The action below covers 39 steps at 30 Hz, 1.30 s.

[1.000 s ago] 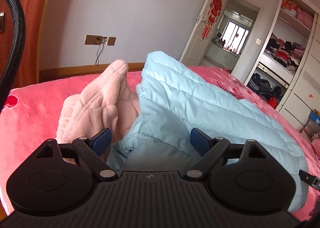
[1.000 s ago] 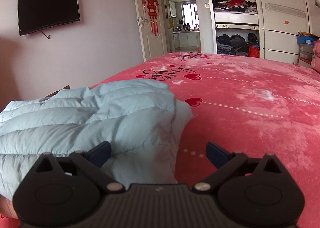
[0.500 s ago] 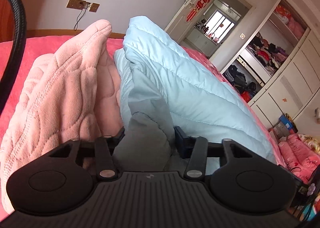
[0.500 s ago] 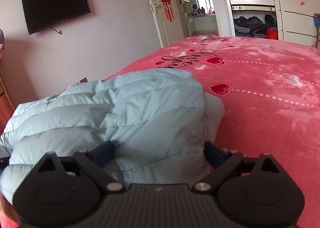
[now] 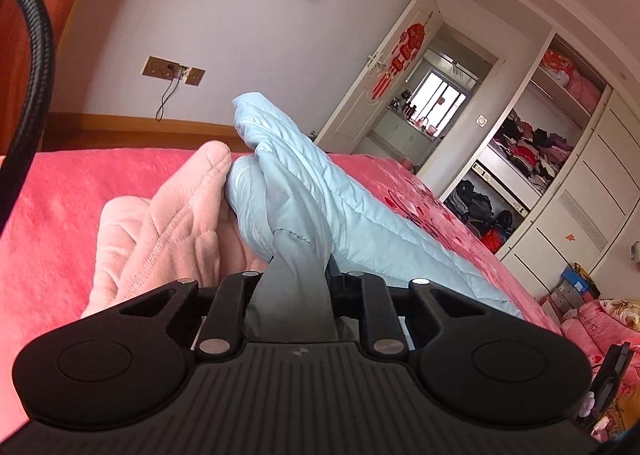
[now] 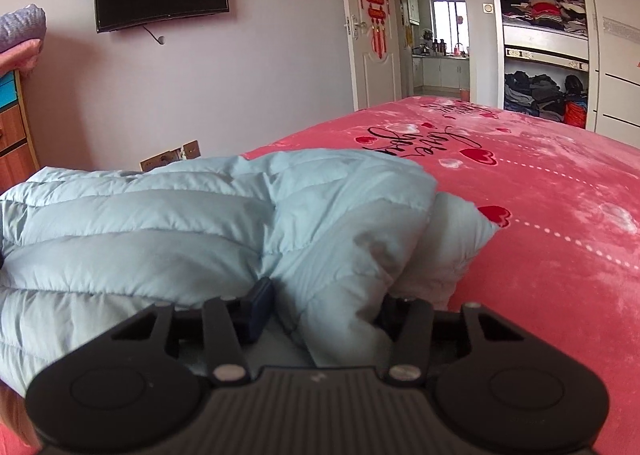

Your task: Fold large clothes

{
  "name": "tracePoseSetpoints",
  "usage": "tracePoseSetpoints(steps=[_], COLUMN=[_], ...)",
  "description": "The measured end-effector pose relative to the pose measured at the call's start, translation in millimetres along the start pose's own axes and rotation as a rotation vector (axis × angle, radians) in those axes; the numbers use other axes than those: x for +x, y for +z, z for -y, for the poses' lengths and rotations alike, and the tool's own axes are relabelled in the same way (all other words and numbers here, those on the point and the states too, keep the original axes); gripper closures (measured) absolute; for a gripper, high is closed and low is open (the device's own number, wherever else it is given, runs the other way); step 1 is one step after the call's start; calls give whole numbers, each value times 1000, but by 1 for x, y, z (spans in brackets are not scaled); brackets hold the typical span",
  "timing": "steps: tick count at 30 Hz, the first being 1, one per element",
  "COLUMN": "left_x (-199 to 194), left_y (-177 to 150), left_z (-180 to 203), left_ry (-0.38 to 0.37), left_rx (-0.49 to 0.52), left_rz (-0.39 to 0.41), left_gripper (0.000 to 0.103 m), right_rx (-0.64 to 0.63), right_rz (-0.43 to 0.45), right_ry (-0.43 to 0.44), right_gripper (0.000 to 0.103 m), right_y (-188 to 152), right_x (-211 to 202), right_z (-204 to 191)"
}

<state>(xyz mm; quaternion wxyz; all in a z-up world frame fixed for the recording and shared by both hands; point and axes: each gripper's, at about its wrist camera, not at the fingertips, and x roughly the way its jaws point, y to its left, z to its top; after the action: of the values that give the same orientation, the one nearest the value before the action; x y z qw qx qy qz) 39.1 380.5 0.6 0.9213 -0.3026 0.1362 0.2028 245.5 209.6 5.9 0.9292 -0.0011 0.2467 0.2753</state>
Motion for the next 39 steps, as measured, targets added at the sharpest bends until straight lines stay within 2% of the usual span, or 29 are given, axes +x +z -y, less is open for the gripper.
tracePoseSetpoints(steps=[6, 10, 11, 12, 17, 18, 19, 22, 23, 25, 27, 30, 31, 34, 36, 39], left_x=[-3, 18, 16, 15, 14, 17, 20, 31, 33, 37, 37, 42, 43, 44, 41, 25], left_y=[0, -13, -11, -12, -11, -12, -15, -20, -21, -20, -19, -23, -25, -31, -33, -37], left_z=[1, 2, 3, 6, 20, 23, 25, 24, 25, 25, 19, 12, 12, 20, 22, 25], left_ry=[39, 69, 64, 54, -34, -34, -29, 22, 55, 99, 102, 101, 95, 117, 156, 243], left_rx=[9, 23, 25, 30, 66, 86, 101, 127, 146, 164, 145, 71, 52, 74, 53, -21], left_rz=[33, -14, -12, -6, 12, 8, 1, -39, -47, -50, -67, -115, -129, -138, -123, -36], left_gripper=[82, 81, 81, 81, 74, 67, 56, 35, 32, 9, 1, 0, 0, 0, 0, 0], right_rx=[-47, -88, -89, -88, -30, -15, 2, 36, 26, 2, 1, 23, 32, 64, 79, 50], right_rz=[15, 31, 40, 52, 83, 83, 83, 43, 31, 7, 13, 15, 15, 25, 38, 69], right_ry=[42, -12, -33, -58, -138, -149, -159, -167, -175, -168, -175, -176, -175, -166, -162, -149], right_gripper=[53, 54, 58, 68, 84, 86, 86, 85, 83, 81, 70, 53, 50, 39, 26, 24], right_y=[1, -4, -5, -6, -8, -8, -9, -14, -17, -22, -20, -21, -21, -24, -27, -30], right_x=[6, 4, 1, -3, -23, -25, -27, -23, -21, -20, -21, -24, -23, -28, -32, -40], right_z=[-22, -22, -19, -16, 10, 16, 21, 35, 35, 33, 33, 38, 42, 48, 48, 43])
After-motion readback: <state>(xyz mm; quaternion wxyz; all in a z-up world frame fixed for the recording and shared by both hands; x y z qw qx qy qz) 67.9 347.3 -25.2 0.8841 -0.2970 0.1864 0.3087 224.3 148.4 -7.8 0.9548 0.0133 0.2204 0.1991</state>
